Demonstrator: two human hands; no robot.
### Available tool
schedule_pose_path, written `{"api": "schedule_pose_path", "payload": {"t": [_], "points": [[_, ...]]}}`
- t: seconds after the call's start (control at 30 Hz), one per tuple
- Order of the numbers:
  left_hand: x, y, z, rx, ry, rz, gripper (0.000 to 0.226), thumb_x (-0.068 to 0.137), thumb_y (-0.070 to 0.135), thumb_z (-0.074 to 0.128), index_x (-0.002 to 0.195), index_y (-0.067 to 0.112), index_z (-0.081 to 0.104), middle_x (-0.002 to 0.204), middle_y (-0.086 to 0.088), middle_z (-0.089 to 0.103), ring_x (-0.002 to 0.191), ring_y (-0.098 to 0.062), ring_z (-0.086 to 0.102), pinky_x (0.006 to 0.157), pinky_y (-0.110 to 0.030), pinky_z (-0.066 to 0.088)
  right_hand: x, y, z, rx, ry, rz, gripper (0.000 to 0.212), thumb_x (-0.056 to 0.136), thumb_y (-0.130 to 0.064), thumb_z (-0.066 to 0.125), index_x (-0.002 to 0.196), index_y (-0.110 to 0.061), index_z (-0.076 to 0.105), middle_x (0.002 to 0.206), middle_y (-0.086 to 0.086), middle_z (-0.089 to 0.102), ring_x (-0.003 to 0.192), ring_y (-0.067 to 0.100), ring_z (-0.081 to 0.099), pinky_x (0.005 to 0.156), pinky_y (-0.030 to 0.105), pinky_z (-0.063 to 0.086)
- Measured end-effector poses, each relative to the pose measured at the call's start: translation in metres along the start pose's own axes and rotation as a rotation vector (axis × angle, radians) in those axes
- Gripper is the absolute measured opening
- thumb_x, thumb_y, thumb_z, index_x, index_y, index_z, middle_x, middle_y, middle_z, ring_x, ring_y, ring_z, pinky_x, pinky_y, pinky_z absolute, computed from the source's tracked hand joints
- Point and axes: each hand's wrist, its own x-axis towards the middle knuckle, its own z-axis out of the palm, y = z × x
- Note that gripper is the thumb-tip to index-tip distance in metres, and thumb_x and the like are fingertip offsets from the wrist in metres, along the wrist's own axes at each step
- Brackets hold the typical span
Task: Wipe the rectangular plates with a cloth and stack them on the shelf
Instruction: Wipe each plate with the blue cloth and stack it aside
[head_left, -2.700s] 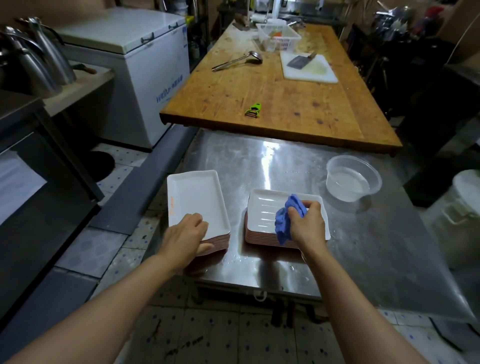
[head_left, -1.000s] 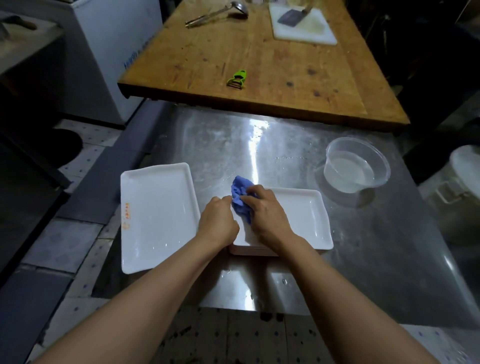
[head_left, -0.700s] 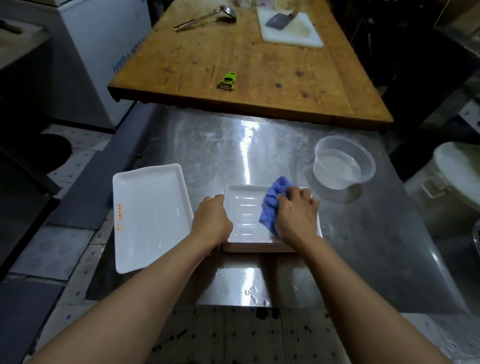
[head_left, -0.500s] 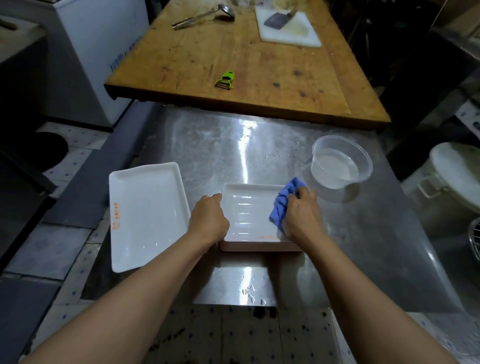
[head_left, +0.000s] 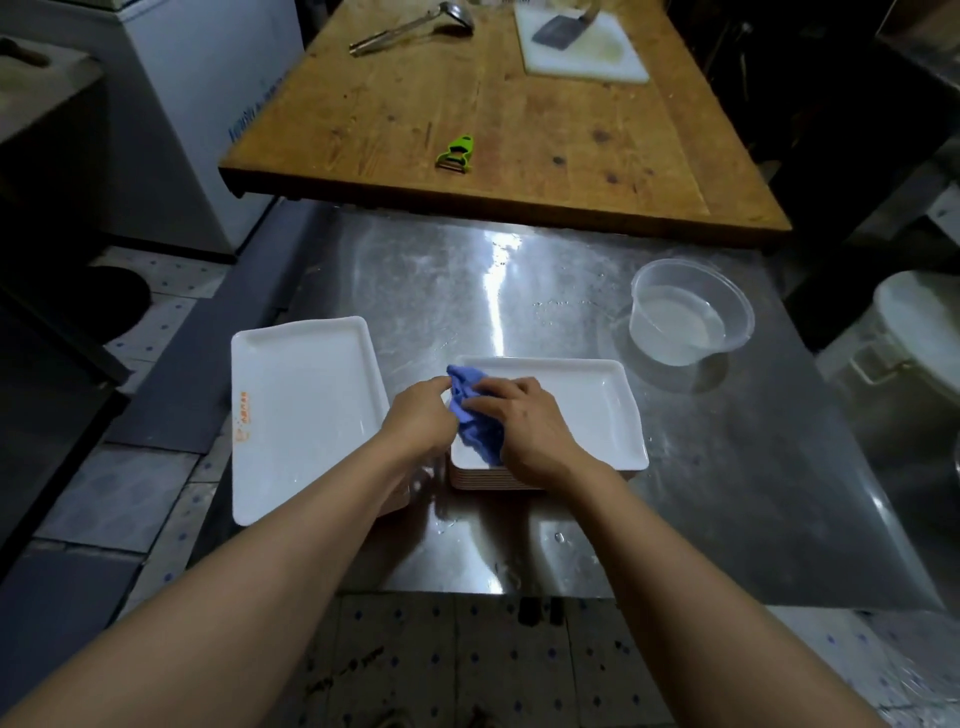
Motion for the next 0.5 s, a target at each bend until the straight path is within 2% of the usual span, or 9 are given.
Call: {"api": "schedule_pose_path", "payload": {"t": [0.03,0.1,0.2,0.27,0.37,0.5], "points": [[0.001,0.000,-0.001,-0.012,-0.009,-0.010,0.058,0.086,0.001,0.047,0.141,0.020,0.042,0.124,-0.019,0.059,0.109,-0.034,0.058,0.076,-0.029,0.045,-0.006,-0.001,-0.001,-0.007,-0.037,-0.002,0.044,0.087,-0.019,0.060,0.130,-0.026,0.055,0.146,-0.004,0.040,0.122,0.029,0.038,0.098,0.033,0.029],[0.002,0.000,-0.002,-0.046,-0.018,-0.023,0.058,0.083,-0.002,0.048,0.137,0.018,0.047,0.125,-0.018,0.059,0.111,-0.034,0.058,0.082,-0.031,0.049,-0.016,-0.004,-0.002,-0.020,-0.109,0.003,0.045,0.089,-0.015,0.055,0.130,-0.033,0.053,0.145,-0.010,0.038,0.125,0.023,0.033,0.097,0.033,0.022],[0.003,0.002,-0.002,-0.071,-0.003,-0.051,0.064,0.080,-0.008,0.045,0.139,0.017,0.046,0.131,-0.016,0.055,0.115,-0.034,0.055,0.086,-0.033,0.050,-0.026,-0.008,-0.004,-0.037,-0.142,-0.006,0.045,0.092,-0.012,0.049,0.130,-0.035,0.052,0.142,-0.010,0.039,0.126,0.021,0.031,0.098,0.035,0.018],[0.002,0.003,0.000,-0.077,0.025,-0.068,0.063,0.081,-0.005,0.042,0.140,0.019,0.045,0.133,-0.014,0.054,0.115,-0.034,0.055,0.088,-0.031,0.050,-0.031,-0.011,-0.006,-0.051,-0.131,-0.006,0.045,0.092,-0.011,0.047,0.130,-0.034,0.052,0.141,-0.009,0.040,0.125,0.021,0.032,0.098,0.036,0.017],[0.001,0.005,0.005,-0.062,0.081,-0.070,0.055,0.085,0.003,0.041,0.137,0.019,0.048,0.129,-0.013,0.058,0.111,-0.034,0.058,0.092,-0.040,0.051,-0.043,-0.004,-0.007,-0.091,-0.088,0.056,0.040,0.091,-0.012,0.047,0.128,-0.028,0.054,0.139,-0.005,0.042,0.122,0.022,0.035,0.100,0.037,0.016],[-0.003,0.006,0.012,0.083,0.184,-0.011,0.052,0.083,0.007,0.055,0.133,0.014,0.051,0.124,-0.010,0.060,0.111,-0.029,0.056,0.088,-0.031,0.047,-0.067,0.021,-0.014,-0.206,-0.028,0.224,0.037,0.087,-0.013,0.050,0.121,-0.026,0.055,0.132,-0.003,0.045,0.118,0.023,0.037,0.098,0.038,0.020]]}}
